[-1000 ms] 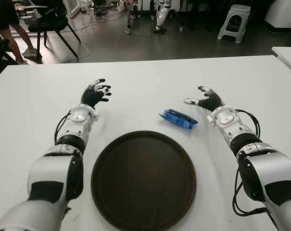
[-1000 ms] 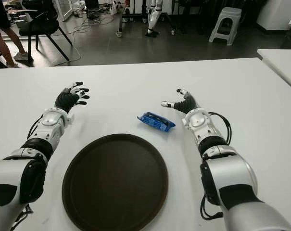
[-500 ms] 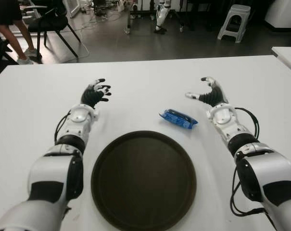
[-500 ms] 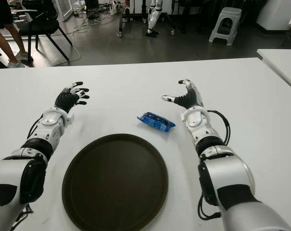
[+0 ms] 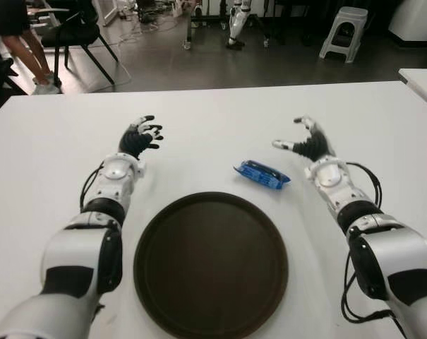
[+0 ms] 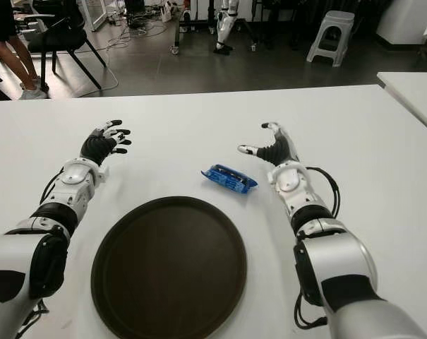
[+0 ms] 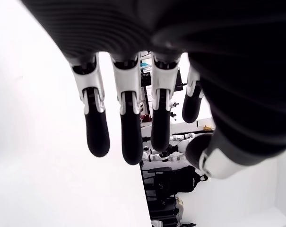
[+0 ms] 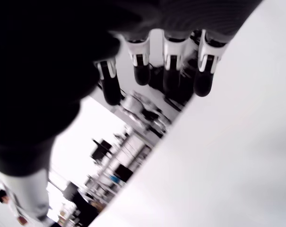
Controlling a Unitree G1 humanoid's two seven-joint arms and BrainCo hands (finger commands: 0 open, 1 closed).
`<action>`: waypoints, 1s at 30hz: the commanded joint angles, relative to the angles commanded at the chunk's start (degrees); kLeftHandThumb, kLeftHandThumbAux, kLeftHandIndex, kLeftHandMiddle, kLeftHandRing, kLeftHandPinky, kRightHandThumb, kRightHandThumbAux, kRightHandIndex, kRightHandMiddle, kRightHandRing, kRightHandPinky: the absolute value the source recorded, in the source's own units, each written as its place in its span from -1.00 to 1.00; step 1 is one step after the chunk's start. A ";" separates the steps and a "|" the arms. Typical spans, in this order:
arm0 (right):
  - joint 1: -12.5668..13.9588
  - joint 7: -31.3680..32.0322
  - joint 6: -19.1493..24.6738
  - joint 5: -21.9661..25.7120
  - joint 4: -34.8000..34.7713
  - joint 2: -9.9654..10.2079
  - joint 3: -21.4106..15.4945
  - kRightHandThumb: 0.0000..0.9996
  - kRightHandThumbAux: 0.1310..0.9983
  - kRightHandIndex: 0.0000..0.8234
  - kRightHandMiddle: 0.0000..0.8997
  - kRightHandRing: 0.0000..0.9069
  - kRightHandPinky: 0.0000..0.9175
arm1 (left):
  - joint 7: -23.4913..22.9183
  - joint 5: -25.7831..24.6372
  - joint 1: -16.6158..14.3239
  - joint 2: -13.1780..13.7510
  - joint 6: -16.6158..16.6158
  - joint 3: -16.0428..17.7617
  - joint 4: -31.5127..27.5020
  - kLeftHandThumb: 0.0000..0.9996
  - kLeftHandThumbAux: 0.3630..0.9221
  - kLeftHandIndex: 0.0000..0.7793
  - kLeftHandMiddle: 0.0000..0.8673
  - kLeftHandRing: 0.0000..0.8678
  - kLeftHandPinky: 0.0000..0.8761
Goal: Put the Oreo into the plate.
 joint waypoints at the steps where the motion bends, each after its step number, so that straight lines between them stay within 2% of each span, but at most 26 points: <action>1: -0.05 0.49 0.03 0.24 -0.06 0.03 -0.20 -1.00 0.15 -0.99 -0.99 -0.99 -0.99 | -0.06 -0.04 0.01 -0.02 -0.02 0.03 -0.01 -0.83 0.08 -0.54 -0.30 -0.20 -0.09; 9: -0.06 2.78 0.15 1.10 -0.20 0.04 -1.14 -1.00 0.08 -1.00 -1.00 -1.00 -1.00 | -0.05 -0.03 -0.04 -0.04 0.19 0.04 -0.01 -0.84 0.13 -0.54 -0.30 -0.21 -0.09; 19: -0.32 2.12 -0.08 0.42 -0.46 0.16 -0.57 -1.00 -0.01 -1.00 -1.00 -1.00 -1.00 | 0.03 0.19 0.11 0.02 -0.04 -0.29 -0.16 -0.85 0.14 -0.50 -0.28 -0.18 -0.06; 24: -1.46 -1.31 -0.16 -2.12 -1.11 0.52 2.05 -1.00 -0.08 -1.00 -1.00 -1.00 -1.00 | 0.03 0.15 0.13 0.02 -0.03 -0.28 -0.20 -0.85 0.17 -0.51 -0.28 -0.19 -0.07; 30: -1.77 -4.51 -1.34 -5.10 -1.89 -0.24 5.24 -1.00 -0.09 -1.00 -1.00 -1.00 -1.00 | -0.06 0.20 0.18 0.06 0.02 -0.38 -0.25 -0.86 0.17 -0.52 -0.30 -0.20 -0.09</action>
